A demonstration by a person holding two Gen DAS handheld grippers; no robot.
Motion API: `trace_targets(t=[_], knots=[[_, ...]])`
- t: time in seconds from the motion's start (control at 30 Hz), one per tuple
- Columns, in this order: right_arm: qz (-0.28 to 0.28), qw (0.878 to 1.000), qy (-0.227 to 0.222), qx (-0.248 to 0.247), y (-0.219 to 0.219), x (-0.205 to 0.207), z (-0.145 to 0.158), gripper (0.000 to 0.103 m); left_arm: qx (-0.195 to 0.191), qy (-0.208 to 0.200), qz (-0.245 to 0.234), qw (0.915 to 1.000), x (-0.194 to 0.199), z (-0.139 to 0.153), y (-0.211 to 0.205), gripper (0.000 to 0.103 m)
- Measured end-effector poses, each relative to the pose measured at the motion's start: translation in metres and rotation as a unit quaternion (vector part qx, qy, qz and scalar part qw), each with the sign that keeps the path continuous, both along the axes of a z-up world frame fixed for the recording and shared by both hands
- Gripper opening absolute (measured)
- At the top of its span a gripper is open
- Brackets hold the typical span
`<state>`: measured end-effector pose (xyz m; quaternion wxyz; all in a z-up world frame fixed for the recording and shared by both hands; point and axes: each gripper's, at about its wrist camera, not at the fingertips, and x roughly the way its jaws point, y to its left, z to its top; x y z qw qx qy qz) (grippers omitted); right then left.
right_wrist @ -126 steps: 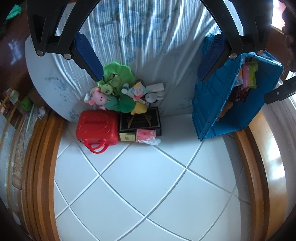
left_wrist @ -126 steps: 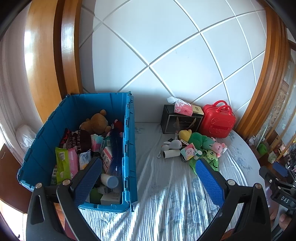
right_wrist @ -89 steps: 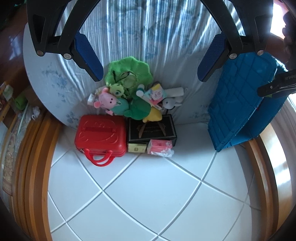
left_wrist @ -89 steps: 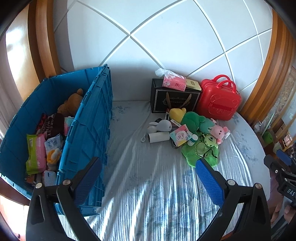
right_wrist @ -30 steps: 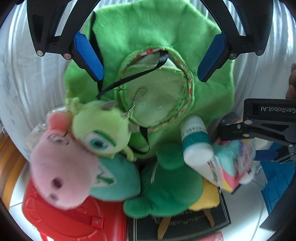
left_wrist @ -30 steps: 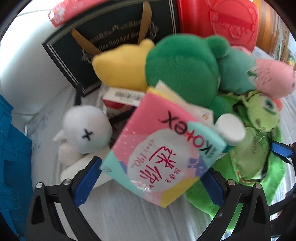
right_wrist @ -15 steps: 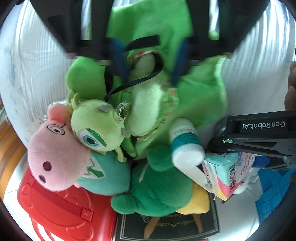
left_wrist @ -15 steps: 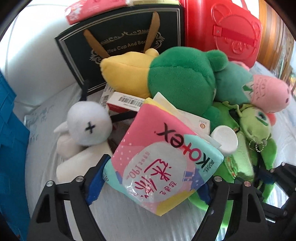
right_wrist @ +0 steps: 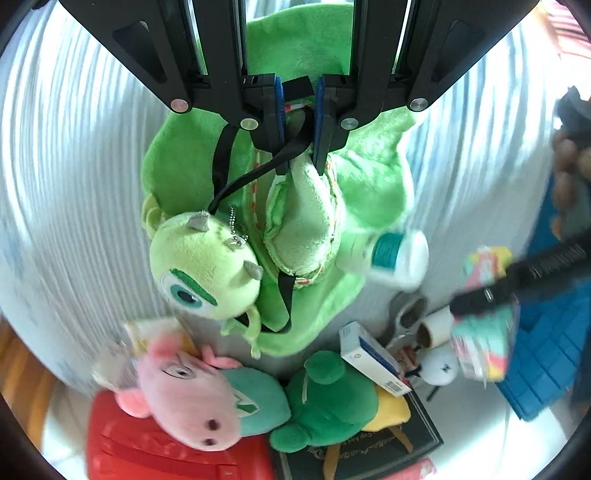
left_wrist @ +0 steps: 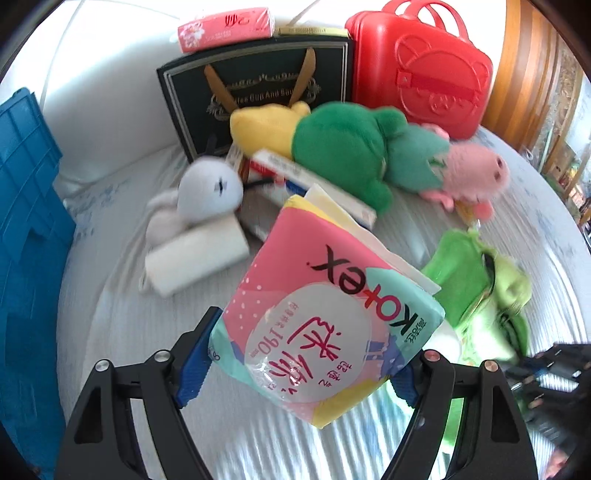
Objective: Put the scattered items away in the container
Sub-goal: 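Lift the Kotex pack with the left gripper while the right lifts the green bag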
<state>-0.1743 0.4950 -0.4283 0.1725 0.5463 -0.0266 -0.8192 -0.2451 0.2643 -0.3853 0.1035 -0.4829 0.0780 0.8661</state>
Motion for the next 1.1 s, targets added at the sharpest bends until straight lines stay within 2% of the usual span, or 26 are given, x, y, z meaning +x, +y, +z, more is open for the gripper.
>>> trace_targets(t=[0.13, 0.2, 0.4, 1.1], knots=[[-0.007, 0.999, 0.004, -0.046, 0.013, 0.024, 0.039, 0.011, 0.004, -0.019, 0.007, 0.9998, 0.027, 0.001, -0.013, 0.08], [-0.012, 0.998, -0.002, -0.059, 0.025, 0.03, 0.041, 0.011, 0.004, -0.02, 0.008, 0.9998, 0.038, 0.007, -0.018, 0.08], [-0.009, 0.998, 0.013, -0.054, 0.013, 0.041, 0.071, 0.011, 0.004, -0.013, 0.011, 0.9999, 0.056, 0.032, -0.029, 0.08], [0.003, 0.996, 0.074, -0.055, 0.012, 0.091, 0.189, 0.011, 0.03, 0.039, 0.025, 0.9985, 0.113, 0.134, -0.05, 0.08]])
